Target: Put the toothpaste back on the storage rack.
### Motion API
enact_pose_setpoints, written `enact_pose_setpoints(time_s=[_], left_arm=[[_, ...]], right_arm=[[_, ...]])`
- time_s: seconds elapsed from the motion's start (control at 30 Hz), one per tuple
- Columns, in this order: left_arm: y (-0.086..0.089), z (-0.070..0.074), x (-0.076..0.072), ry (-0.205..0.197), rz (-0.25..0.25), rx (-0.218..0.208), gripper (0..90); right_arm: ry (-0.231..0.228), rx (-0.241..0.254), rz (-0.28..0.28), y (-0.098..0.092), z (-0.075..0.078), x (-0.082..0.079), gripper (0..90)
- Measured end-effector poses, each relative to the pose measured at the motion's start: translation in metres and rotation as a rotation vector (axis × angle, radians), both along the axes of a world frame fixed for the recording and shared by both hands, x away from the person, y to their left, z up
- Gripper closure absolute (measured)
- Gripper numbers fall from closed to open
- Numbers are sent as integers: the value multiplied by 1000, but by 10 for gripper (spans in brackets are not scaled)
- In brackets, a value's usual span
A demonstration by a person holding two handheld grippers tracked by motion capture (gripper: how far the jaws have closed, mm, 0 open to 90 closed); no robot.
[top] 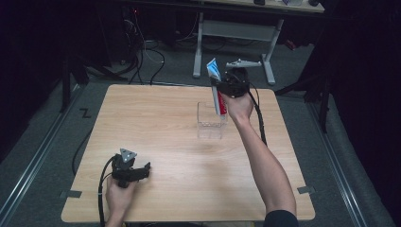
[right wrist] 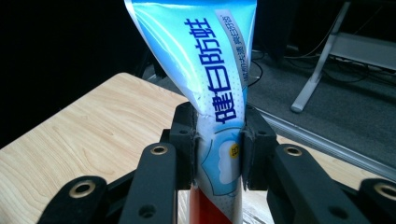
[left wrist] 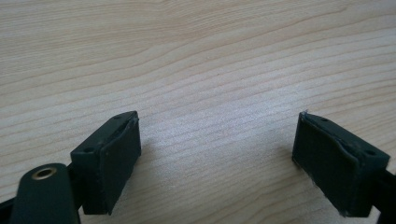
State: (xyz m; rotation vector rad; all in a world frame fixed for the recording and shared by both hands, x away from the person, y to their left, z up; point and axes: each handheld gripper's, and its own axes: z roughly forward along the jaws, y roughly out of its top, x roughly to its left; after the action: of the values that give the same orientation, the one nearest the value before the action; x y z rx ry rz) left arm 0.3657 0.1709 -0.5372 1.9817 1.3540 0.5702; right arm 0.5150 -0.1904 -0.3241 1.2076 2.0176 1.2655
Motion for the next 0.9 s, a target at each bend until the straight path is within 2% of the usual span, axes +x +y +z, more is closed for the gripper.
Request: enact_pose_setpoints(time_s=[0.57, 0.9], left_arm=[[0, 0, 0, 0, -2, -1, 156], [0, 0, 0, 1, -3, 1, 155]], right_arm=[[29, -26, 7, 12, -17, 11, 704], [55, -24, -12, 9, -32, 14, 703]])
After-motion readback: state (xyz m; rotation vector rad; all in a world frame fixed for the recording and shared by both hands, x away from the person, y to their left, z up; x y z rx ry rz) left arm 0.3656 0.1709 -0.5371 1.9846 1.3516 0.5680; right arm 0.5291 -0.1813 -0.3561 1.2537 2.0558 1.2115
